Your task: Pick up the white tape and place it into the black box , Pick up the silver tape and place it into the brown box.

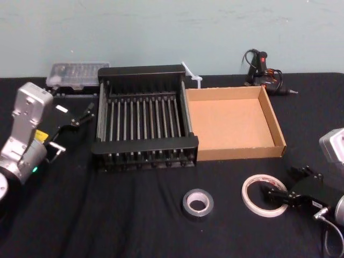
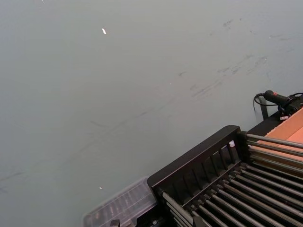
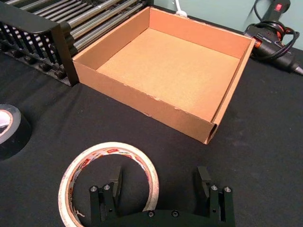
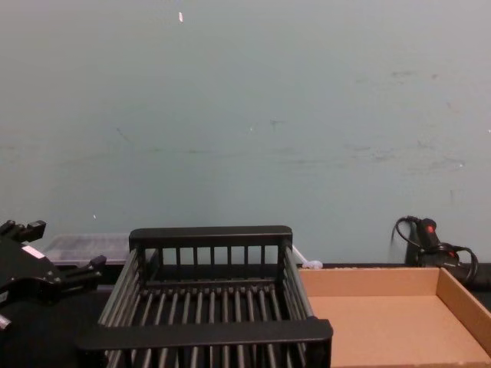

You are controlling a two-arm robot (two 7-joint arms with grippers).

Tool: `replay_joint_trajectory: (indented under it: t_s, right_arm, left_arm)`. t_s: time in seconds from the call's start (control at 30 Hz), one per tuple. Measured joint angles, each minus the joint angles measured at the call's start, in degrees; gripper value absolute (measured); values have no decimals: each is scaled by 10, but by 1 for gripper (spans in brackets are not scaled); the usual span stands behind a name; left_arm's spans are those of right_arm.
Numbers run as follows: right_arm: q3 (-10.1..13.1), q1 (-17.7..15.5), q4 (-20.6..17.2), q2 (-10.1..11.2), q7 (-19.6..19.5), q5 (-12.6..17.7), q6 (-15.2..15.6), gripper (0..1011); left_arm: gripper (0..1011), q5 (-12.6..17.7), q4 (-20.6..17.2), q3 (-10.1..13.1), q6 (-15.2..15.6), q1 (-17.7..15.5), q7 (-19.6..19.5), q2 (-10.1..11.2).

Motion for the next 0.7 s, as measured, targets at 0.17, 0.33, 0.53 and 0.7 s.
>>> replay_joint_trajectory:
  t_s: [0.17,0.33,0.53,0.7]
  right_arm:
    - [3,2,4,-7,7,-4,5,1002]
    - [8,2,6,-12,13,-9,9,1003]
    - [12,3,8,-17,20,-15,15,1002]
    - [14,3,10,-21,25,-20,18,1002]
  left_arm:
    - [1001,0,0,0,0,0,0,0]
    - [1001,0,0,0,0,0,0,0]
    - [1001,0,0,0,0,0,0,0]
    - [1001,0,0,0,0,0,0,0]
